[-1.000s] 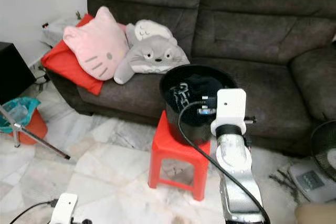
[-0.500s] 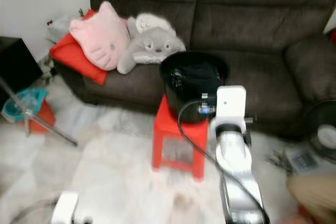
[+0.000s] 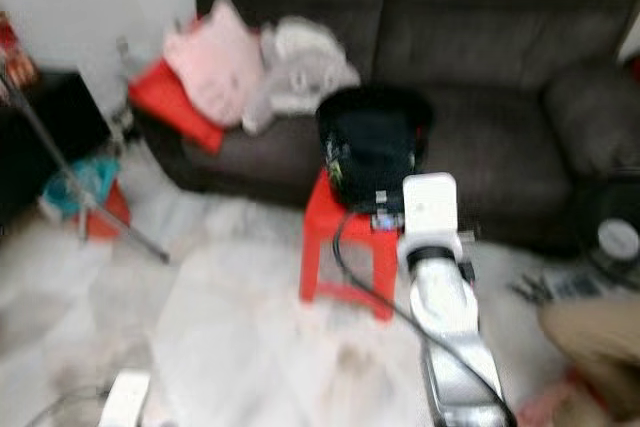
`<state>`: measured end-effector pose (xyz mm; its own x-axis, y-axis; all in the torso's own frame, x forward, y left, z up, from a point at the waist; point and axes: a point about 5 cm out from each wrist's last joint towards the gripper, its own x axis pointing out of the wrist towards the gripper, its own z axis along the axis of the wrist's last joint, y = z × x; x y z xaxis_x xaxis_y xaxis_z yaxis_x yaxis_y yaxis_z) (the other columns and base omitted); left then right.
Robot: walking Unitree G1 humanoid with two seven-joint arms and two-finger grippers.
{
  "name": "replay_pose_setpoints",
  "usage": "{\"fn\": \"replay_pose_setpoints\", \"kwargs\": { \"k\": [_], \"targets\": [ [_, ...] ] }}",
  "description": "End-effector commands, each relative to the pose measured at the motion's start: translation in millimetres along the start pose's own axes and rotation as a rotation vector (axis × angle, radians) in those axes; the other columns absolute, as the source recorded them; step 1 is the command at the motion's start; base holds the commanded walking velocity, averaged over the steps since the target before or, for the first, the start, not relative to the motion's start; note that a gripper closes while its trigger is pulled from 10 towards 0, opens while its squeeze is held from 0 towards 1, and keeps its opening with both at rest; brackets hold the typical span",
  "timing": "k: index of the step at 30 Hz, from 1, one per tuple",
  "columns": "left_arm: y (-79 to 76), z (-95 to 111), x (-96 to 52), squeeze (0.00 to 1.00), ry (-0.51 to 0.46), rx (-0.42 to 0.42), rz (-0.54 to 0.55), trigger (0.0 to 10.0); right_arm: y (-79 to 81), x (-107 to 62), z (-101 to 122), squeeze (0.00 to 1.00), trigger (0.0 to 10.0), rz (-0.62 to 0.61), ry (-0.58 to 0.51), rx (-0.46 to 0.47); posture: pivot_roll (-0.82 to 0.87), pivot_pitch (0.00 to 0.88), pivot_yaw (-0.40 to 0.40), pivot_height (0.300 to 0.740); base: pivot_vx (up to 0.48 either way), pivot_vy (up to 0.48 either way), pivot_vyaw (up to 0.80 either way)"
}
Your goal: Hang hanger
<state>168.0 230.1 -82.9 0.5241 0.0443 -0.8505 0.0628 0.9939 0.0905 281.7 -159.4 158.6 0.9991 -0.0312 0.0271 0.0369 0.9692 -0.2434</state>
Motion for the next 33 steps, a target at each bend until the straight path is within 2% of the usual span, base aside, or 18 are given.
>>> {"fn": "replay_pose_setpoints", "kwargs": {
  "k": [1,5,6,7,8,12,14,15,17,22,23,24,27,33],
  "targets": [
    [4.1,11,0.8,0.0,-0.026,0.036,0.008,10.0,15.5,-0.4,6,0.0,10.0,0.108,-0.025,-0.017,0.01,0.0,0.027,0.732,0.0,0.0,0.0],
    [4.0,11,0.8,0.0,-0.026,0.037,0.008,10.0,23.0,-2.0,2,0.0,10.0,0.2,0.0,-0.019,0.01,0.0,0.026,0.732,0.0,0.0,0.0],
    [3.9,11,0.8,0.0,-0.024,0.04,0.008,10.0,30.3,-5.0,0,0.0,10.0,0.303,0.01,-0.047,0.01,0.0,0.027,0.732,0.0,0.0,0.0],
    [3.9,11,0.8,0.0,-0.024,0.04,0.008,10.0,30.3,-5.0,0,0.0,10.0,0.303,0.01,-0.047,0.01,0.0,0.027,0.732,0.0,0.0,0.0],
    [4.0,11,0.9,0.0,-0.023,0.04,0.008,10.0,34.8,-9.1,-2,0.0,10.0,0.404,0.035,-0.069,0.01,0.0,0.027,0.732,0.0,0.0,0.0],
    [4.0,11,0.9,0.0,-0.023,0.042,0.008,10.0,40.0,-17.1,-6,0.0,10.0,0.552,0.082,-0.105,0.0,0.0,0.029,0.732,0.0,0.0,0.0],
    [3.9,12,0.9,0.0,-0.023,0.044,0.006,10.0,50.0,-28.3,-3,0.0,10.0,0.697,0.07,-0.08,0.0,0.0,0.028,0.732,0.0,0.0,0.0],
    [3.8,12,1.0,0.0,-0.023,0.044,0.005,10.0,58.1,-39.2,4,0.0,10.0,0.822,0.044,-0.054,0.01,0.0,0.027,0.732,0.0,0.0,0.0],
    [3.7,12,1.0,0.0,-0.024,0.044,0.005,10.0,63.0,-47.2,9,0.0,10.0,0.908,0.026,-0.051,0.01,0.0,0.028,0.732,0.0,0.0,0.0],
    [3.7,12,1.0,0.0,-0.023,0.044,0.005,10.0,70.8,-59.2,17,0.0,10.0,1.052,-0.001,-0.044,0.0,0.0,0.029,0.732,0.0,0.0,0.0],
    [3.7,12,1.0,0.0,-0.021,0.046,0.004,10.0,74.8,-67.2,22,0.0,10.0,1.139,-0.007,-0.035,0.0,0.0,0.028,0.732,0.0,0.0,0.0],
    [3.7,12,1.0,0.0,-0.021,0.046,0.004,10.0,74.8,-67.2,22,0.0,10.0,1.139,-0.007,-0.035,0.0,0.0,0.028,0.732,0.0,0.0,0.0],
    [3.5,12,1.1,0.0,-0.019,0.048,0.003,10.0,78.0,-80.9,26,0.0,10.0,1.279,0.004,-0.031,0.0,0.0,0.029,0.732,0.0,0.0,0.0],
    [3.5,12,1.1,0.0,-0.019,0.048,0.004,10.0,80.8,-93.3,24,0.0,10.0,1.384,0.03,-0.041,0.0,0.0,0.028,0.732,0.0,0.0,0.0]
  ]
}}
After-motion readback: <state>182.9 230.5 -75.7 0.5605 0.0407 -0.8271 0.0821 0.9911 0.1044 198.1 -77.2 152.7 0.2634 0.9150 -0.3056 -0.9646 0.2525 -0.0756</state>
